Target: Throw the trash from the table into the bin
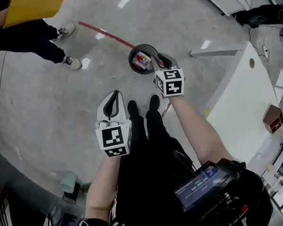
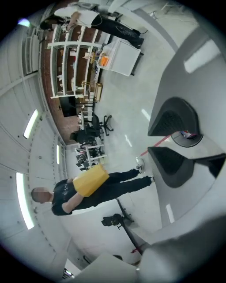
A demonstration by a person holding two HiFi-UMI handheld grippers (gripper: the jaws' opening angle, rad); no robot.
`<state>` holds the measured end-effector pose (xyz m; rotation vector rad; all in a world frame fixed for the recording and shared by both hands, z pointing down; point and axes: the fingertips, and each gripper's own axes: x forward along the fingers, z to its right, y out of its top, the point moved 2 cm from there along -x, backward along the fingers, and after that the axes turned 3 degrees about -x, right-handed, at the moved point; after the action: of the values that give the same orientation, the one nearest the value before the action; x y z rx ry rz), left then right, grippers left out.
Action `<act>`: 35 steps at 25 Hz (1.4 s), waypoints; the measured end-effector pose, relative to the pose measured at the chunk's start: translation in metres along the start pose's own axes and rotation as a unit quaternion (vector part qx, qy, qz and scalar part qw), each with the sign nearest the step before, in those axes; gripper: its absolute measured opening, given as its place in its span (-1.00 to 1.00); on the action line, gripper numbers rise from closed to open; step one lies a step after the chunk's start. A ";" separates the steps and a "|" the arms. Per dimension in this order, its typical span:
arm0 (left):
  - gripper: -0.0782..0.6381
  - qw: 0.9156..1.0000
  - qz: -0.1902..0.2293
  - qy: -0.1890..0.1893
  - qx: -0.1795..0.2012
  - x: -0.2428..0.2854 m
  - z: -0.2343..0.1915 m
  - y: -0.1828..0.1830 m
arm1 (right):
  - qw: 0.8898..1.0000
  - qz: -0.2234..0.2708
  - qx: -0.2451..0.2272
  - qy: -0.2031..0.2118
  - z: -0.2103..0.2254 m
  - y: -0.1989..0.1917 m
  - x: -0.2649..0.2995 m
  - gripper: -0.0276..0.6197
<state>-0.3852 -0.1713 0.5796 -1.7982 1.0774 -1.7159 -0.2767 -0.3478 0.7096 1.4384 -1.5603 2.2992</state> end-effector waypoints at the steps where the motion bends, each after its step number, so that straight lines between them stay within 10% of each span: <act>1: -0.76 1.000 0.008 -0.006 0.004 -0.003 0.001 0.007 | 1.000 0.019 0.007 -0.007 -0.005 0.010 -0.017 -0.77; 10: -0.76 0.991 0.087 -0.081 0.055 -0.039 0.055 0.079 | 0.981 0.181 0.042 -0.054 -0.039 0.096 -0.205 -0.91; 18: -0.76 0.965 0.196 -0.138 0.108 -0.085 0.161 0.147 | 0.949 0.291 0.013 -0.120 0.012 0.136 -0.345 -0.92; 35: -0.76 0.934 0.276 -0.162 0.160 -0.150 0.250 0.192 | 0.920 0.364 -0.006 -0.145 0.030 0.151 -0.449 -0.92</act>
<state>-0.1783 -0.2227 0.3026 -1.3422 0.9697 -1.1321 -0.0682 -0.2440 0.2963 1.4061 -2.5546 2.4633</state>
